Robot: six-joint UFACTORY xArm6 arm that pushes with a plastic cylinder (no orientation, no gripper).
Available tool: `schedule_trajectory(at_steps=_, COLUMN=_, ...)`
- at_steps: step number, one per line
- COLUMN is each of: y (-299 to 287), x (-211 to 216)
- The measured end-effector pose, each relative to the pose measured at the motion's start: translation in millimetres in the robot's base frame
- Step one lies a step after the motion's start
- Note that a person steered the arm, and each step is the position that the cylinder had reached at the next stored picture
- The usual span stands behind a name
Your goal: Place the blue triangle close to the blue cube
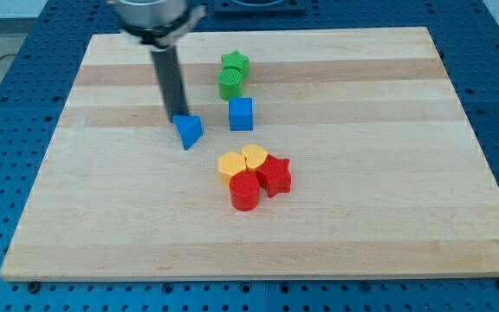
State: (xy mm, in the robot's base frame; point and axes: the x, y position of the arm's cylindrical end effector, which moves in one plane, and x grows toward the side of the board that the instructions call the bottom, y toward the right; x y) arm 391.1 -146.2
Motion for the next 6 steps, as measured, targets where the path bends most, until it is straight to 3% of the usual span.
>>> schedule_trajectory(at_steps=1, y=-42, x=1)
schedule_trajectory(at_steps=2, y=-47, x=30)
schedule_trajectory(at_steps=3, y=-12, x=66)
schedule_trajectory(at_steps=6, y=48, x=28)
